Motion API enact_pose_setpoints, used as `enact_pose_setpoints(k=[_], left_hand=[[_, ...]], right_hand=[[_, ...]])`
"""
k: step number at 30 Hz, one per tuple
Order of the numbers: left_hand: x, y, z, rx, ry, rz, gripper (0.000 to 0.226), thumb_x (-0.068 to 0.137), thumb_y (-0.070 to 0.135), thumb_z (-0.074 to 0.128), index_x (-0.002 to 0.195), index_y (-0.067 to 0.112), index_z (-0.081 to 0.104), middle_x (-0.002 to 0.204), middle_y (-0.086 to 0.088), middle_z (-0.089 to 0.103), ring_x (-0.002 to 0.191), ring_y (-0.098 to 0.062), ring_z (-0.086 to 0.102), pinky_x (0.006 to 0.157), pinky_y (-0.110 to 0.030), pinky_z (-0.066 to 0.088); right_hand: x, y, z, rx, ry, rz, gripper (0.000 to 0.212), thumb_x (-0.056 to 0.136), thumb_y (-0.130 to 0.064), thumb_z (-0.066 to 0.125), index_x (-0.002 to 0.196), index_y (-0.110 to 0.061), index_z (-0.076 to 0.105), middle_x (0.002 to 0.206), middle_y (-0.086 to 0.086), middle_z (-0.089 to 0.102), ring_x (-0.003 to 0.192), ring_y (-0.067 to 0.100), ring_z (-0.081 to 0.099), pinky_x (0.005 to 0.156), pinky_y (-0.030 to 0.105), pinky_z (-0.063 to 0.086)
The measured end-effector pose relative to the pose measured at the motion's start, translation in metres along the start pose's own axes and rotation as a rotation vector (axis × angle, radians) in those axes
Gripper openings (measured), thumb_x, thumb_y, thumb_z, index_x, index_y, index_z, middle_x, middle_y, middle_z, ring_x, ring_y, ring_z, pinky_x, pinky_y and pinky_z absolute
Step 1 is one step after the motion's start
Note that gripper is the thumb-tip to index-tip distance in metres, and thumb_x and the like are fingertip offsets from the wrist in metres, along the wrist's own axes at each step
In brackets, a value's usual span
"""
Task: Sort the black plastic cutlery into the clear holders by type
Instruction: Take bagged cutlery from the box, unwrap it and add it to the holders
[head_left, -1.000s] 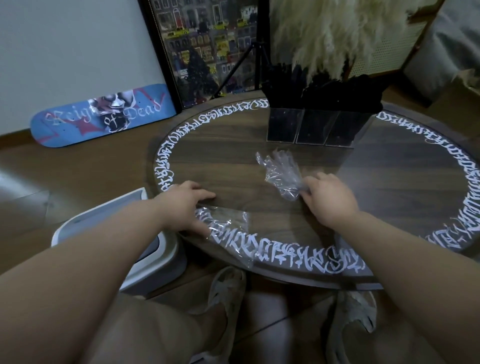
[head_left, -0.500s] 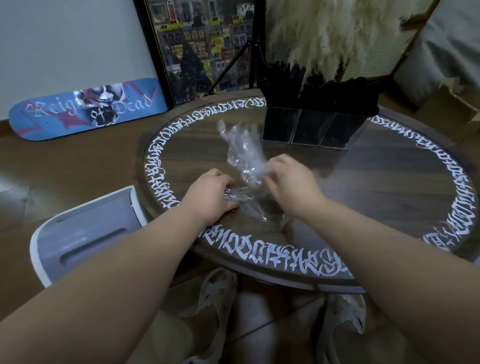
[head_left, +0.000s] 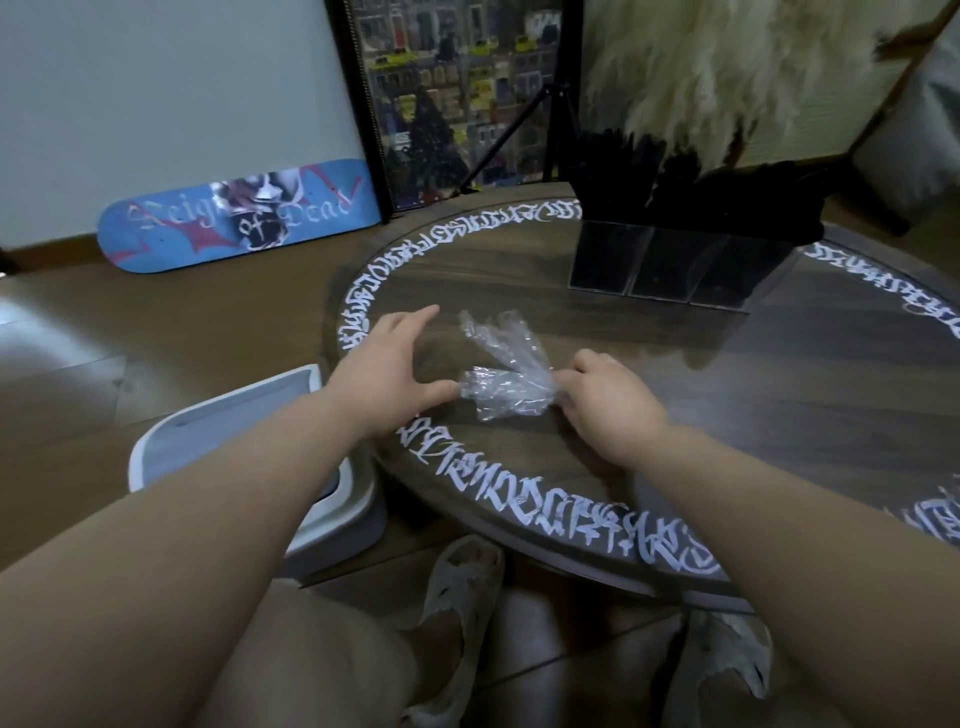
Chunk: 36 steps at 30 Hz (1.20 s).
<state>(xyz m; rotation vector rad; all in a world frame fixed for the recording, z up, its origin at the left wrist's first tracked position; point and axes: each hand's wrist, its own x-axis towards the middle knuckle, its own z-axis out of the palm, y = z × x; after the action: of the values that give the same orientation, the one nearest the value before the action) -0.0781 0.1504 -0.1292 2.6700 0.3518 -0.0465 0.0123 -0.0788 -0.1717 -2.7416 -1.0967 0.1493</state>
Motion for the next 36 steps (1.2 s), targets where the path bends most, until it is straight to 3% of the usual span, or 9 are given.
enact_pose_setpoints(k=[4, 7, 14, 18, 22, 24, 26, 30, 36], left_hand=[[-0.032, -0.051, -0.022, 0.095, 0.121, -0.082, 0.077, 0.076, 0.037, 0.077, 0.143, 0.024, 0.040, 0.142, -0.008, 0.043, 0.130, -0.026, 0.041, 0.108, -0.037, 0.033], [-0.067, -0.099, -0.036, 0.185, 0.171, -0.211, 0.068, 0.077, 0.035, 0.076, 0.137, 0.025, 0.047, 0.141, -0.010, 0.044, 0.130, -0.030, 0.038, 0.108, -0.039, 0.029], [-0.136, -0.188, -0.035, 0.162, 0.213, -0.425, 0.084, 0.073, 0.038, 0.079, 0.145, 0.029, 0.037, 0.151, -0.011, 0.026, 0.135, -0.035, 0.029, 0.110, -0.043, 0.029], [-0.146, -0.227, -0.017, 0.152, 0.124, -0.466, 0.092, 0.073, 0.041, 0.077, 0.148, 0.034, 0.024, 0.158, -0.006, 0.010, 0.139, -0.034, 0.022, 0.108, -0.046, 0.032], [-0.143, -0.252, -0.006, 0.095, 0.147, -0.431, 0.078, 0.079, 0.035, 0.072, 0.145, 0.035, 0.030, 0.154, -0.004, 0.020, 0.125, -0.033, 0.044, 0.095, -0.042, 0.045], [-0.141, -0.262, -0.002, 0.047, 0.188, -0.399, 0.077, 0.080, 0.031, 0.072, 0.145, 0.038, 0.031, 0.151, -0.003, 0.024, 0.119, -0.031, 0.050, 0.091, -0.039, 0.046], [-0.141, -0.269, 0.002, 0.000, 0.220, -0.376, 0.076, 0.081, 0.031, 0.072, 0.145, 0.039, 0.031, 0.150, -0.001, 0.025, 0.123, -0.027, 0.047, 0.095, -0.038, 0.045], [-0.141, -0.281, 0.003, -0.031, 0.252, -0.334, 0.070, 0.086, 0.031, 0.066, 0.145, 0.041, 0.030, 0.152, 0.002, 0.025, 0.120, -0.025, 0.049, 0.094, -0.037, 0.044], [-0.134, -0.284, 0.006, 0.008, 0.317, -0.294, 0.070, 0.084, 0.026, 0.067, 0.144, 0.038, 0.033, 0.148, -0.002, 0.027, 0.113, -0.027, 0.052, 0.086, -0.034, 0.044]], right_hand=[[0.010, -0.011, -0.008, 0.028, 0.044, 0.047, 0.016, 0.092, -0.011, 0.050, 0.095, -0.007, 0.066, 0.099, 0.010, 0.053, 0.088, 0.034, 0.057, 0.074, 0.033, 0.044], [0.020, -0.049, -0.018, 0.105, 0.148, -0.028, 0.017, 0.092, -0.009, 0.051, 0.085, -0.001, 0.065, 0.093, 0.015, 0.054, 0.082, 0.037, 0.057, 0.073, 0.039, 0.047], [0.045, -0.187, -0.023, 0.239, 0.230, -0.306, 0.017, 0.093, -0.009, 0.048, 0.083, -0.003, 0.061, 0.086, 0.015, 0.051, 0.081, 0.038, 0.054, 0.071, 0.040, 0.041], [0.054, -0.248, 0.008, 0.240, 0.116, -0.348, 0.018, 0.094, -0.012, 0.044, 0.101, -0.009, 0.061, 0.094, 0.013, 0.055, 0.088, 0.035, 0.054, 0.076, 0.040, 0.044], [0.062, -0.270, 0.049, 0.142, -0.076, -0.368, 0.015, 0.088, -0.006, 0.046, 0.089, -0.020, 0.046, 0.077, -0.002, 0.046, 0.077, 0.027, 0.048, 0.064, 0.030, 0.032], [0.070, -0.273, 0.072, 0.051, -0.209, -0.407, 0.019, 0.084, -0.005, 0.044, 0.086, -0.023, 0.040, 0.082, -0.001, 0.045, 0.080, 0.027, 0.047, 0.067, 0.032, 0.039], [0.078, -0.274, 0.090, -0.087, -0.258, -0.468, 0.026, 0.083, 0.000, 0.045, 0.096, -0.023, 0.045, 0.091, 0.004, 0.048, 0.089, 0.030, 0.052, 0.071, 0.037, 0.046], [0.097, -0.286, 0.109, -0.266, -0.240, -0.530, 0.031, 0.086, 0.004, 0.044, 0.113, -0.011, 0.051, 0.103, 0.010, 0.053, 0.098, 0.030, 0.053, 0.067, 0.033, 0.033], [0.117, -0.305, 0.134, -0.447, -0.372, -0.606, 0.029, 0.082, 0.006, 0.049, 0.102, -0.009, 0.063, 0.095, 0.009, 0.062, 0.092, 0.032, 0.060, 0.067, 0.035, 0.045]])
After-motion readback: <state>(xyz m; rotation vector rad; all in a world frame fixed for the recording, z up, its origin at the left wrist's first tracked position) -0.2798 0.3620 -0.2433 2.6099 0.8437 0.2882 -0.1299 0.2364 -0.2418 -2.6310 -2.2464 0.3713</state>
